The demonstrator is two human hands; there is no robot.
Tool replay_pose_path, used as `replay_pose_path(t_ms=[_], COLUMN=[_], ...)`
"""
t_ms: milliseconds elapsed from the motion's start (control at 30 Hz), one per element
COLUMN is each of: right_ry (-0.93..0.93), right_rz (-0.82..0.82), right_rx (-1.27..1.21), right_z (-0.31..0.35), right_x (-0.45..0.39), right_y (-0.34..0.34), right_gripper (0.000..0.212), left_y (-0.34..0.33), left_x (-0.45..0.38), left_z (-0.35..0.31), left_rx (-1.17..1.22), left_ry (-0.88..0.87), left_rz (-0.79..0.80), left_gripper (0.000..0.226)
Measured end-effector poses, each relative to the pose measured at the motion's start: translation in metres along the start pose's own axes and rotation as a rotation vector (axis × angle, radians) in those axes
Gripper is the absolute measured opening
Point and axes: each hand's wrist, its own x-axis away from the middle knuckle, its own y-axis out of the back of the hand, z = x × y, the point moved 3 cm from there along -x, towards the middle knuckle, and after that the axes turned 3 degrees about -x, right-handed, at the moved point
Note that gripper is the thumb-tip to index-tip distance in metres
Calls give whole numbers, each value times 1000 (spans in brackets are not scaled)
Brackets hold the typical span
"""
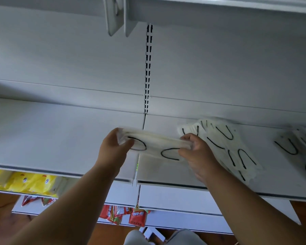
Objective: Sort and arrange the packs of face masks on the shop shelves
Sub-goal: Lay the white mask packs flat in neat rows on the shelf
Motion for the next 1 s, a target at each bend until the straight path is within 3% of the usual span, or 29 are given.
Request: replay_pose_path(t_ms=[100, 267, 333, 433, 533, 600, 700, 833, 933, 1000], right_ry=[1, -94, -111, -121, -130, -137, -173, -172, -128, -121], right_rz=[-4, 9, -12, -31, -75, -114, -172, -213, -245, -266], right_rx=[-43, -15, 8, 73, 117, 138, 184, 248, 354, 352], right_z=[1, -13, -14, -11, -11, -12, -16, -17, -11, -8], right_x=[-5, -7, -12, -20, -29, -34, -41, -47, -55, -65], right_y=[-5, -11, -8, 3, 22, 38, 68, 101, 110, 107], right_gripper=[29, 32, 26, 27, 16, 20, 44, 52, 35, 23], left_y=[5, 10, 5, -10, -33, -53, -83, -114, -119, -114], left_x=[0, -5, -8, -13, -18, -20, -22, -23, -29, -38], left_z=[-1, 12, 14, 13, 7, 3, -3, -12, -14, -16], left_rx=[-30, -412, -447, -475, -554, -570, -611, -654, -535, -451], left_ry=[-10, -43, -35, -16, -31, -30, -46, -71, 24, 86], left_rz=[32, 46, 11, -2, 23, 67, 158, 182, 122, 41], left_gripper=[29, 25, 21, 30, 45, 46, 22, 10, 11, 25])
